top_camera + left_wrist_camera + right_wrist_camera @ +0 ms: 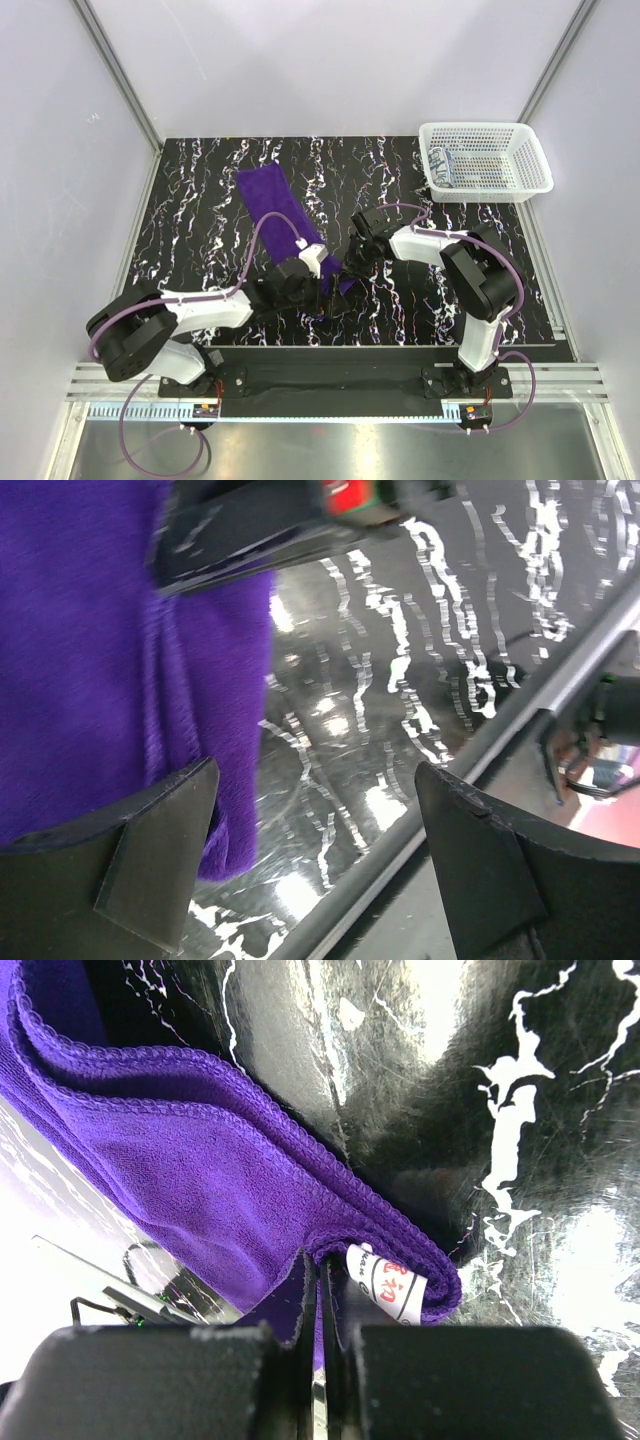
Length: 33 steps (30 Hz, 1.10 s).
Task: Roll the towels
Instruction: Roll the towel
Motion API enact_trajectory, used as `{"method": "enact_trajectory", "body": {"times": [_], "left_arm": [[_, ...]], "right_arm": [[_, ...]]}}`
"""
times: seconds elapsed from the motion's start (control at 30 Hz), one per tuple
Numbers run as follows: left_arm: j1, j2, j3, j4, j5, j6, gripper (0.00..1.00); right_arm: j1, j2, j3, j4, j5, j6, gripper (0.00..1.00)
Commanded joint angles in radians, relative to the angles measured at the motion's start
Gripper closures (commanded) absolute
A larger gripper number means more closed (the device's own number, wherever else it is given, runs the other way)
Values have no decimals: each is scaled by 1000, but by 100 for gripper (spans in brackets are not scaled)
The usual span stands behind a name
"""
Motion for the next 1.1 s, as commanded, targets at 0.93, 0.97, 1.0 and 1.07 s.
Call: {"method": "enact_trajectory", "body": {"times": [0.93,0.97,1.0,1.07], "left_arm": [[27,101,-17,107,32,-22,20],[27,103,-14,113,46,-49,21],[25,104,-13,133,60,-65,22],[25,103,-15,139,72,-103,25]], "right_arm": [[6,-489,-86,-418,343,0,13],[6,-520,-129,-412,333,12,14],[5,-581,-158,-379,321,34,14],[6,-631,-257,-333,266,65,16]]}}
